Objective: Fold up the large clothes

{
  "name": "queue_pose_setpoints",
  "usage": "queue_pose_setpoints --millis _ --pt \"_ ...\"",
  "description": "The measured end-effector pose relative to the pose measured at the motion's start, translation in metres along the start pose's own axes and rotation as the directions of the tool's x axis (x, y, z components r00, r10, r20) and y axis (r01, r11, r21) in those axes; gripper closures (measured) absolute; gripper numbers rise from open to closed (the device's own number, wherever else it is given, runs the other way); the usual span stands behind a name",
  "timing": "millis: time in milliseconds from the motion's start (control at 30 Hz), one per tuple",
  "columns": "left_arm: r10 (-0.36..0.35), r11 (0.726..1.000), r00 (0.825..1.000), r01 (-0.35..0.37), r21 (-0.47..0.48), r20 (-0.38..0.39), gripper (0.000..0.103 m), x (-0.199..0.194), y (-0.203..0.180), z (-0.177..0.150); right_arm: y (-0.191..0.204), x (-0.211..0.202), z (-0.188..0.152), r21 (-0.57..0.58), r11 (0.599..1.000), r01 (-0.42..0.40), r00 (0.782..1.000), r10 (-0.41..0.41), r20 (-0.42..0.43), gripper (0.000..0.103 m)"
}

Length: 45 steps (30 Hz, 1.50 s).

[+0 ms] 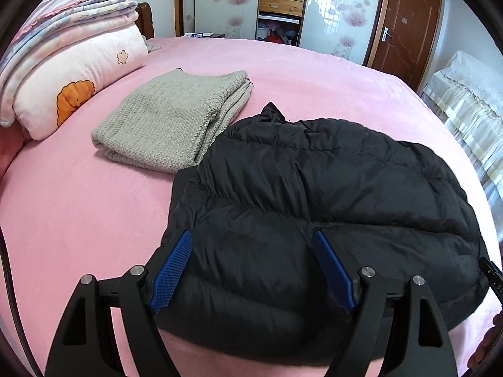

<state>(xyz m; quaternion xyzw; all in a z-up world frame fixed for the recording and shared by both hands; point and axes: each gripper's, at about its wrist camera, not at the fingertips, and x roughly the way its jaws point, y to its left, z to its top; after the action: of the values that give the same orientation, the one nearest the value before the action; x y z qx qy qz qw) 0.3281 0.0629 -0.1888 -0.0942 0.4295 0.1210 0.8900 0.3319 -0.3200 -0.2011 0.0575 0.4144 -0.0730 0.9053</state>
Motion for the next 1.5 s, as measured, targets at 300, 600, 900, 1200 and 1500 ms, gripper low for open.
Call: queue_pose_setpoints --millis 300,600,900,1200,1500 --pt "-0.020 1.000 1.000 0.020 0.013 0.013 0.017 -0.046 -0.005 -0.003 0.013 -0.033 0.005 0.004 0.997 -0.083 0.997 0.083 0.009 0.053" --pt "-0.138 0.989 0.989 0.140 -0.050 0.043 0.013 -0.091 -0.005 -0.005 0.063 -0.080 0.017 -0.115 0.980 -0.162 0.985 0.168 0.048 0.053" --pt "-0.390 0.877 0.916 0.401 -0.265 0.094 0.011 -0.089 0.036 -0.035 0.126 -0.116 0.040 -0.258 0.948 -0.188 0.964 0.229 0.136 0.053" --pt "-0.518 0.729 0.854 0.471 -0.496 0.050 0.011 -0.014 0.074 -0.086 0.180 -0.104 0.051 -0.359 0.917 -0.176 0.954 0.248 0.167 0.076" --pt "-0.633 0.535 0.761 0.562 -0.630 0.141 0.012 0.050 0.084 -0.110 0.195 -0.051 0.048 -0.349 0.917 -0.194 0.963 0.246 0.111 0.095"
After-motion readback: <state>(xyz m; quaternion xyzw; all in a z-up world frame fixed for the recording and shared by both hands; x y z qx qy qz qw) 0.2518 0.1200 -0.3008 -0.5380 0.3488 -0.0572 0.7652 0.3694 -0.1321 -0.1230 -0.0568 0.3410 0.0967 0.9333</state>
